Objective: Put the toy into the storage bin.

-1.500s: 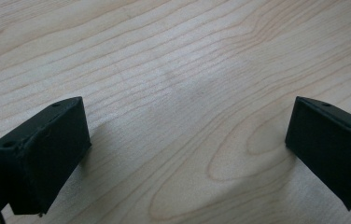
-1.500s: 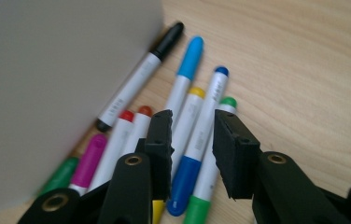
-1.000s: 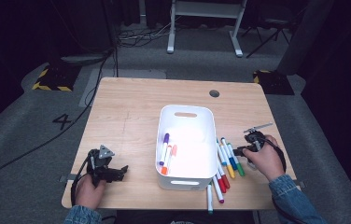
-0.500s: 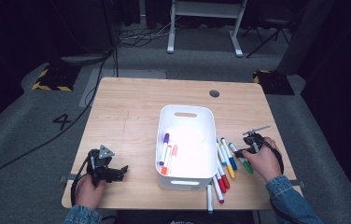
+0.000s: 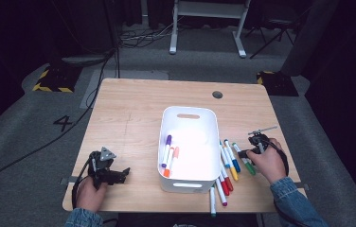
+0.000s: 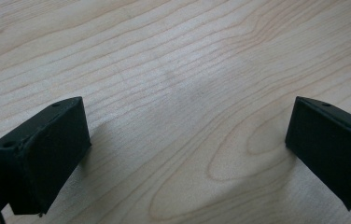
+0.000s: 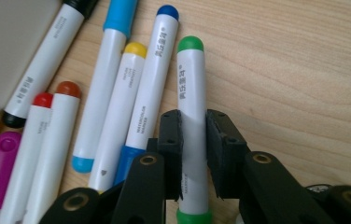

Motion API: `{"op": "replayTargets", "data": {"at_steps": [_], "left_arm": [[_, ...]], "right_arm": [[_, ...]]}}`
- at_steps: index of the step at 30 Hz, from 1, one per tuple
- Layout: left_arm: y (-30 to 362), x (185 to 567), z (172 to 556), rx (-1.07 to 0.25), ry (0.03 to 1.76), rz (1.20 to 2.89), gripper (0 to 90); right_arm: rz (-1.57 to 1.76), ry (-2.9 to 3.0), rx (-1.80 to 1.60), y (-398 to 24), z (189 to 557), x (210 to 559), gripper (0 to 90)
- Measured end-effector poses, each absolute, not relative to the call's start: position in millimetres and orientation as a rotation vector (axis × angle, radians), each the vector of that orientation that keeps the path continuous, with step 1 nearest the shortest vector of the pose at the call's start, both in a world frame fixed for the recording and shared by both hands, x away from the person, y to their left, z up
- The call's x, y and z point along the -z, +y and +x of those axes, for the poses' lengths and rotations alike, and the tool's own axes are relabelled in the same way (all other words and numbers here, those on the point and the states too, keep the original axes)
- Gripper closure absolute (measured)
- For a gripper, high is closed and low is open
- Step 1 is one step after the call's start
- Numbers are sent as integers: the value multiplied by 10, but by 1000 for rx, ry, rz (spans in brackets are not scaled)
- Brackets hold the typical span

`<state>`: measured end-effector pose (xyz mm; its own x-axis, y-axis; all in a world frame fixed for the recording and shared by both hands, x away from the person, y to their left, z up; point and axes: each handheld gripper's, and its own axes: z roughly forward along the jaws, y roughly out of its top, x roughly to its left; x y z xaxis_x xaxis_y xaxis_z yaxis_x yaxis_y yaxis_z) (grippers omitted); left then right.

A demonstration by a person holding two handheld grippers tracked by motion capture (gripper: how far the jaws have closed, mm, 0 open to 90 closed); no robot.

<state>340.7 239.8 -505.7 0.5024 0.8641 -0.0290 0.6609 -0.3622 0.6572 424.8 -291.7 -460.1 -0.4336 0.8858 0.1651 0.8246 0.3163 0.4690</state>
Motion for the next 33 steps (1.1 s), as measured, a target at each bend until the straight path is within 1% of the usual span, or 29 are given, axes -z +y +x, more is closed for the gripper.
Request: {"op": "replayTargets", "data": {"at_steps": [3,14,33], "left_arm": [[2397,5057,3406,-430,1245,2135,0],[2398,5057,3406,-434,1246,2135,0],[2398,5058,3407,-428,1244,2135,0]], "right_arm": [[1598,2442,-771,-2920,4238,4554,767],[1539,2438,-979,-2877,4123,4189,766],[1326,2480,-1222,-2541,3815,3561,766]]}}
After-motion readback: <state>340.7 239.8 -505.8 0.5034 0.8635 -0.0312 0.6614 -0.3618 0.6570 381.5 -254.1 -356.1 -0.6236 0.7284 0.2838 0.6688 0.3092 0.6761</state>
